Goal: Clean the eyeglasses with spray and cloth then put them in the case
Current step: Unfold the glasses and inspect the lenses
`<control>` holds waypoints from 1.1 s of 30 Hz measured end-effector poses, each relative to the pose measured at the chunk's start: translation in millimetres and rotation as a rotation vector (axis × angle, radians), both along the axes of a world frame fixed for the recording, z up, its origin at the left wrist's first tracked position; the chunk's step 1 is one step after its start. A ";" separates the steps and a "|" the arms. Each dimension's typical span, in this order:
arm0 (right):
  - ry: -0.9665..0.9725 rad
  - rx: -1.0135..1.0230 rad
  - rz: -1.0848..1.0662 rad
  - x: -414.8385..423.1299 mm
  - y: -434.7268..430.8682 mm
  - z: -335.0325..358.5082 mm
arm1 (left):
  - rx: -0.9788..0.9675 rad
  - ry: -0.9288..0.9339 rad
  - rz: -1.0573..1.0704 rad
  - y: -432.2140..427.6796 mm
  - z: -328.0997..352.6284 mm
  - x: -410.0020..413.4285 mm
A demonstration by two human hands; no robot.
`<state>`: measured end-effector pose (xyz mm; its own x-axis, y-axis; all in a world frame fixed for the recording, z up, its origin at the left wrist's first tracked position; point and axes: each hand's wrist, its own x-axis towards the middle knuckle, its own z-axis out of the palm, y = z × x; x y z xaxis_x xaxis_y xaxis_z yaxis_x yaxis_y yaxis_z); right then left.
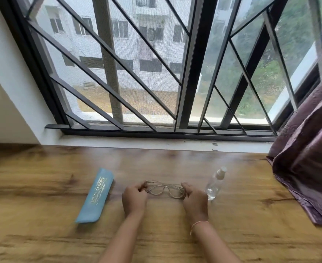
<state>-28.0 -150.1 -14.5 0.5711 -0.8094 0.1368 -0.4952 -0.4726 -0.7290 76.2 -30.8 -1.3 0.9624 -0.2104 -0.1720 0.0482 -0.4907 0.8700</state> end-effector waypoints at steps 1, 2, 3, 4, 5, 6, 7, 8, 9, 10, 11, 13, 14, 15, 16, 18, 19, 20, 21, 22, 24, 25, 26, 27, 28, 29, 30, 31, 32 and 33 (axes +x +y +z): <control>-0.009 0.012 -0.005 -1.6 0.3 0.1 | -0.009 0.000 -0.009 1.5 -0.2 -0.5; -0.024 0.022 -0.009 -3.3 0.5 1.3 | -0.022 0.008 -0.017 3.5 -0.5 -0.5; -0.047 0.025 -0.009 -5.2 0.9 2.7 | -0.051 0.030 -0.021 5.9 -0.1 -0.4; -0.077 0.023 -0.006 -6.8 2.1 5.5 | -0.089 0.053 -0.023 8.7 0.8 0.1; -0.110 0.019 0.003 -7.9 3.6 9.1 | -0.119 0.062 -0.024 11.4 2.5 0.8; -0.142 0.018 0.011 -8.4 5.1 13.2 | -0.130 0.053 -0.027 13.5 4.8 1.7; -0.181 0.017 0.017 -8.5 6.4 17.9 | -0.135 0.031 -0.028 15.8 9.6 2.2; -0.222 0.009 0.014 -8.6 8.0 23.8 | -0.156 0.009 -0.025 17.6 14.1 3.4; -0.264 -0.010 0.008 -8.3 8.9 30.3 | -0.189 -0.001 -0.022 18.7 20.1 4.7; -0.303 -0.034 -0.005 -7.3 9.3 37.9 | -0.241 -0.008 -0.019 19.3 27.0 6.3; -0.346 -0.064 -0.018 -6.0 9.0 45.3 | -0.308 0.000 -0.015 19.7 34.2 7.5; -0.435 -0.122 -0.046 -4.8 7.8 63.2 | -0.479 0.039 -0.015 21.3 52.9 8.2; -0.472 -0.151 -0.060 -5.1 6.8 72.8 | -0.565 0.064 -0.027 21.9 63.0 7.7; -0.509 -0.175 -0.071 -5.6 5.3 82.1 | -0.649 0.091 -0.045 22.8 74.2 6.4; -0.547 -0.184 -0.080 -6.7 3.6 90.1 | -0.738 0.129 -0.069 23.5 84.3 5.1; -0.629 -0.167 -0.087 -10.4 1.3 106.0 | -0.909 0.215 -0.118 25.3 103.1 2.2; -0.666 -0.158 -0.089 -12.1 0.3 113.1 | -0.973 0.246 -0.142 25.7 110.4 0.8; -0.697 -0.154 -0.089 -13.2 -0.3 119.5 | -1.018 0.267 -0.166 25.4 116.2 -0.5; -0.717 -0.156 -0.087 -13.9 -0.6 124.5 | -1.046 0.280 -0.183 24.9 120.7 -1.9; -0.734 -0.157 -0.084 -14.9 -0.8 128.7 | -1.067 0.287 -0.191 24.4 125.1 -4.1; -0.766 -0.129 -0.078 -17.0 0.3 134.8 | -1.103 0.302 -0.180 23.7 130.4 -7.7; -0.782 -0.106 -0.077 -17.6 0.8 136.2 | -1.127 0.316 -0.168 23.5 132.4 -9.6; -0.795 -0.083 -0.078 -17.7 1.1 136.6 | -1.154 0.340 -0.154 23.2 133.4 -11.2; -0.809 -0.056 -0.079 -17.8 1.8 137.1 | -1.179 0.369 -0.140 22.4 133.5 -12.6; -0.823 -0.022 -0.081 -17.7 2.4 137.8 | -1.203 0.399 -0.129 21.5 133.6 -14.4; -0.839 0.015 -0.085 -17.4 2.8 138.6 | -1.224 0.429 -0.116 20.7 133.0 -15.7; -0.852 0.051 -0.093 -17.0 2.8 139.1 | -1.248 0.459 -0.098 19.7 131.8 -16.6; -0.864 0.091 -0.103 -17.0 2.7 140.2 | -1.282 0.494 -0.077 18.8 129.4 -16.4; -0.879 0.137 -0.113 -17.0 2.6 141.4 | -1.321 0.534 -0.056 18.7 127.8 -16.4; -0.900 0.185 -0.119 -17.3 2.6 142.9 | -1.351 0.565 -0.041 18.6 126.0 -16.3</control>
